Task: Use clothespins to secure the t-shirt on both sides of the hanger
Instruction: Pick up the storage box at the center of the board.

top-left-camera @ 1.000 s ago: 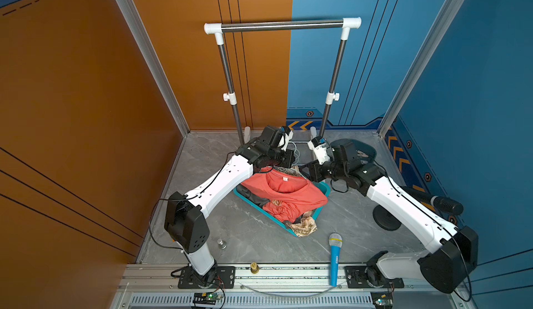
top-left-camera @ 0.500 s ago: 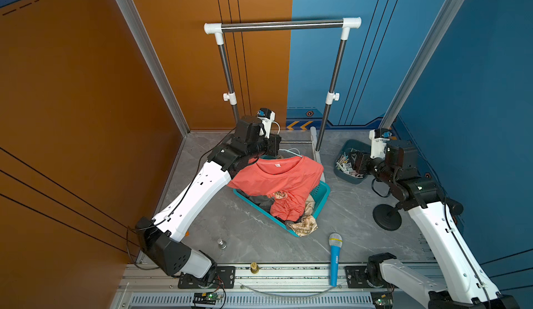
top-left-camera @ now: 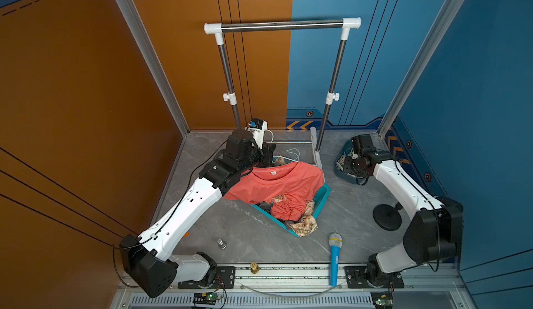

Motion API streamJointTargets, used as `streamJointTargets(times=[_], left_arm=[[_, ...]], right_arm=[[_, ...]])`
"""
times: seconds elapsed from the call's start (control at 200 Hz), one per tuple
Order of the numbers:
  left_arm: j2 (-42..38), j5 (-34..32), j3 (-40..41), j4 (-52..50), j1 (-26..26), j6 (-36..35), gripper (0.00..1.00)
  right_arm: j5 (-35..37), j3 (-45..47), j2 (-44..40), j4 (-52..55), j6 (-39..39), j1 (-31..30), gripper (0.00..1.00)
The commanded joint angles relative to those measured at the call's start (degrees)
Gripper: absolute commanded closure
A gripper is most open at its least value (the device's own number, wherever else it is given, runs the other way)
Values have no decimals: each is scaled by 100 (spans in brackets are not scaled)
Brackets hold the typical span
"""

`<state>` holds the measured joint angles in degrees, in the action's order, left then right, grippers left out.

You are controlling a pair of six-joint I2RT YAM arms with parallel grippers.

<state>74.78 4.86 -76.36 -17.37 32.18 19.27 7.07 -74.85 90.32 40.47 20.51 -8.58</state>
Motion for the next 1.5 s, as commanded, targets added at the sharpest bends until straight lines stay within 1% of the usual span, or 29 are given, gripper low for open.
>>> streamJointTargets(times=[0.0, 0.095, 0.195, 0.315, 0.436, 0.501, 0.641, 0.701, 0.921, 0.941, 1.177, 1.372, 1.497], left_arm=[[-196, -108, 9, 173, -54, -96, 99], [-210, -117, 40, 185, -54, -142, 99], [-193, -113, 51, 211, -54, -186, 98], [-153, -101, -1, 166, -72, -237, 98], [-114, -99, -51, 146, -81, -248, 98], [-88, -87, -79, 137, -81, -248, 98], [-11, -90, -92, 194, -81, -230, 98], [55, -89, -114, 216, -89, -213, 98], [271, 16, -230, 225, -90, -134, 98], [279, 21, -236, 225, -90, -134, 98], [334, -72, -248, 201, -90, -116, 98], [444, -89, -347, 164, -90, -91, 98], [502, -22, -422, 168, -85, -55, 98]], right_arm=[[334, -634, 515, -47, 164, 54, 48], [300, -1093, 1143, 61, 159, 167, 52], [156, -1494, 1684, 79, 172, 299, 59], [178, -1841, 2165, 101, 175, 357, 61], [258, -1993, 2470, 131, 146, 446, 62], [280, -2010, 2557, 147, 184, 558, 62], [198, -1948, 2620, 147, 260, 768, 53], [177, -1937, 2660, 125, 245, 802, 51], [-71, -2047, 2812, 51, 284, 953, 51], [-95, -2072, 2982, 49, 286, 954, 51], [-172, -2432, 3378, 46, 295, 970, 52], [-290, -2567, 3548, -51, 322, 965, 56], [-213, -2632, 3568, -8, 275, 956, 59]])
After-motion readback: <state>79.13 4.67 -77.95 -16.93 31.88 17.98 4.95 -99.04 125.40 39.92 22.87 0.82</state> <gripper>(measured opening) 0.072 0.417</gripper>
